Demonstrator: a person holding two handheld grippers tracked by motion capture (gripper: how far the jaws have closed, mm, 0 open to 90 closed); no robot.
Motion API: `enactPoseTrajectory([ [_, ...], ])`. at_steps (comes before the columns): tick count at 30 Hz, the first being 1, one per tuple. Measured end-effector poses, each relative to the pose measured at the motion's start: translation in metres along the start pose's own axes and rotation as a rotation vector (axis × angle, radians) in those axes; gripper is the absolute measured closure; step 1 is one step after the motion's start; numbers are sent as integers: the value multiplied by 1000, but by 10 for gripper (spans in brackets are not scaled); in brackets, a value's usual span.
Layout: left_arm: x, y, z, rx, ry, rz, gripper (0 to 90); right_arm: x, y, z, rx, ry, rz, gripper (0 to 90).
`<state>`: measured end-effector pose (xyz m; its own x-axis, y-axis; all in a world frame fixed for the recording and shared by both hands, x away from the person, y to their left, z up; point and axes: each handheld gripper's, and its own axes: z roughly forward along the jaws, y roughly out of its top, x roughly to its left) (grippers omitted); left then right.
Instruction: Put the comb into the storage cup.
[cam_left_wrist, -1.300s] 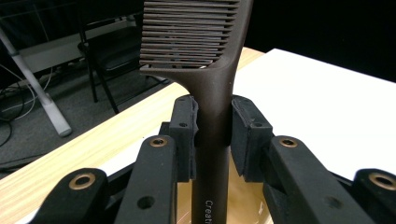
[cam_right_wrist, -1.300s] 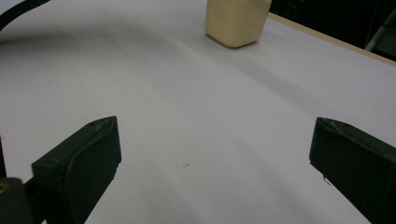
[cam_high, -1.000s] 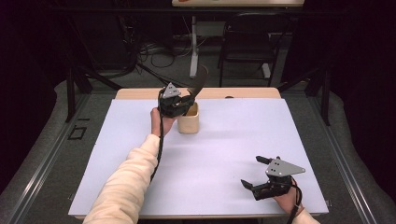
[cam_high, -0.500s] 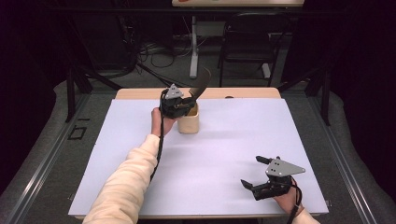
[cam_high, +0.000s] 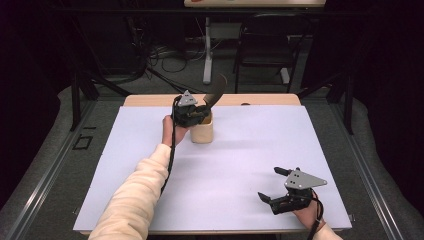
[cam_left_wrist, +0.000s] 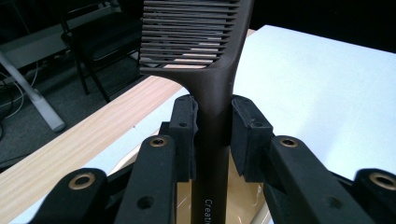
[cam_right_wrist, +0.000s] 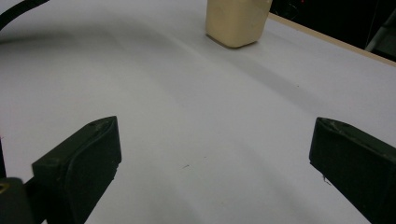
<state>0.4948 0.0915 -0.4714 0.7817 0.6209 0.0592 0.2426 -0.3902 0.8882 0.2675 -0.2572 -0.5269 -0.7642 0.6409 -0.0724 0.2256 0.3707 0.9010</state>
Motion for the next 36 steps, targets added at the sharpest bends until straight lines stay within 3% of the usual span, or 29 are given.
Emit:
enactPoseTrajectory([
  [13,-1,-1,3,23,-3,10,717,0,0,0,1,0,0,19],
  [24,0,-4,6,56,2,-5,696,0,0,0,1,1,0,19],
  [29,-4,-2,-1,45,5,-7,425,0,0,0,-1,-1,2,19],
  [36,-9,0,-13,83,2,-11,241,0,0,0,3,0,0,19],
])
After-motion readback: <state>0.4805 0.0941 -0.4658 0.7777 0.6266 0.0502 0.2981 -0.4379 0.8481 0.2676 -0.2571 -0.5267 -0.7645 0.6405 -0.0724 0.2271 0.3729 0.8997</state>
